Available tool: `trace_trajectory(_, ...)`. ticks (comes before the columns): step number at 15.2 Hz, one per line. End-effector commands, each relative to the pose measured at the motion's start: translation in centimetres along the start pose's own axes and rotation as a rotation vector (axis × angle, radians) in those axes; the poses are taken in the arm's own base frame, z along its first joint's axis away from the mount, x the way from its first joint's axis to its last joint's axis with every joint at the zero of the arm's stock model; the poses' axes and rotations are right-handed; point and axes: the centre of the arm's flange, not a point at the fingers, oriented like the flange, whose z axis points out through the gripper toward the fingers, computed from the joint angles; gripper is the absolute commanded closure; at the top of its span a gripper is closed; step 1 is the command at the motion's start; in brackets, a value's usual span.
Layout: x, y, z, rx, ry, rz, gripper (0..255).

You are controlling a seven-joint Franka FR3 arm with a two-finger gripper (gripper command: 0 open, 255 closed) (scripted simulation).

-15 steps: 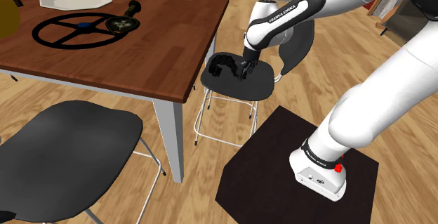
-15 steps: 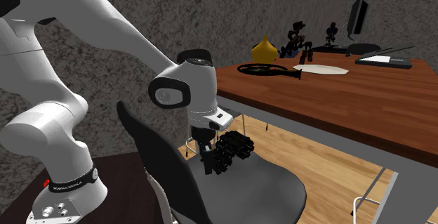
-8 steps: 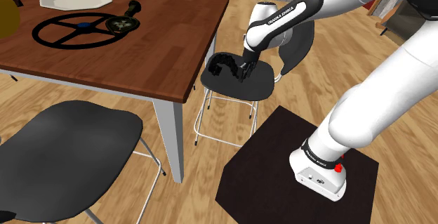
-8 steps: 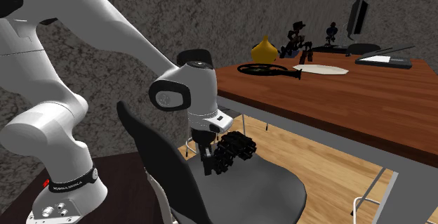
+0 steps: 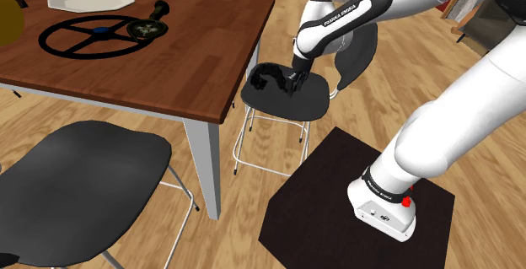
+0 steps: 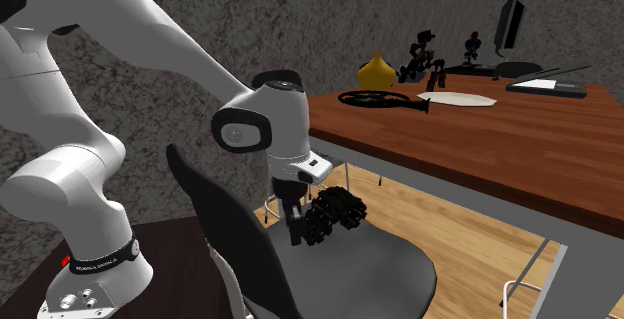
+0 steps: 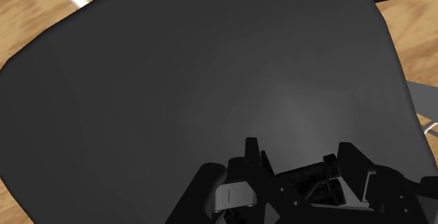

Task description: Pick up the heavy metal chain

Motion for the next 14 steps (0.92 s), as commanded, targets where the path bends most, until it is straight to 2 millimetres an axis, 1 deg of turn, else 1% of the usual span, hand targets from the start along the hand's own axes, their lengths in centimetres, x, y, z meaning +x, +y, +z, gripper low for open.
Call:
trace_trajectory(1,0.0,0.0,-0.9,0.0,0.0,0.0,255)
trace_trajectory(12,0.2,-0.1,-6.7,0.0,0.0,0.0,255)
trace_trajectory(14,0.2,-0.1,-6.8,0.0,0.0,0.0,255)
